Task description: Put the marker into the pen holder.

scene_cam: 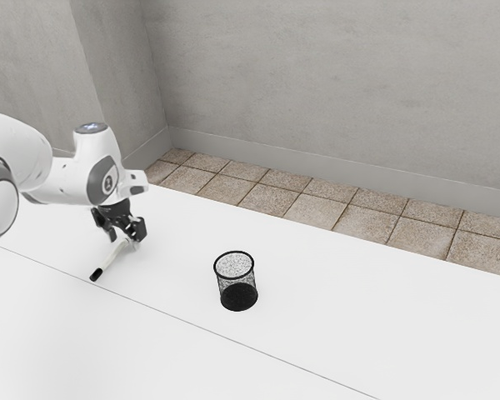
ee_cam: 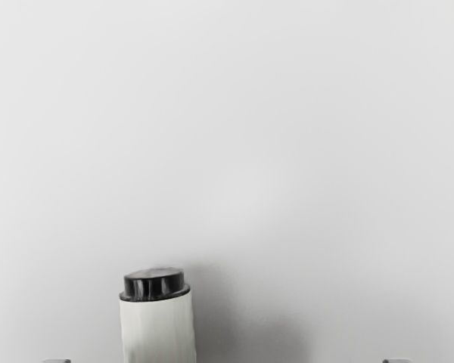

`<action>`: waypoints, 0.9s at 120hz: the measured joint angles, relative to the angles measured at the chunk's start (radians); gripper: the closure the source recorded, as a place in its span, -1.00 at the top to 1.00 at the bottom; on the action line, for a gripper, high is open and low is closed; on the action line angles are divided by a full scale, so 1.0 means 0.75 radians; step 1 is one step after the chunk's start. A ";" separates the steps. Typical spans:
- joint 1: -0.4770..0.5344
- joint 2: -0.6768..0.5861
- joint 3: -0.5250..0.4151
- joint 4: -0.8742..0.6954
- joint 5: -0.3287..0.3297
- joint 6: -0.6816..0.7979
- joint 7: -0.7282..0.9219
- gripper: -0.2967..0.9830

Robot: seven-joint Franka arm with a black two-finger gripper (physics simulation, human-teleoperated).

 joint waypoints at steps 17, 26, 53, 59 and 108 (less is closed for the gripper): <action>0.006 0.004 0.000 -0.003 -0.071 -0.007 0.017 0.25; 0.006 -0.004 0.006 -0.021 -0.091 -0.021 0.014 0.25; 0.006 -0.023 0.029 -0.039 -0.099 -0.074 0.010 0.14; 0.006 -0.023 0.034 -0.039 -0.099 -0.082 0.012 0.12; 0.004 -0.023 0.037 -0.039 -0.097 -0.107 0.021 -0.35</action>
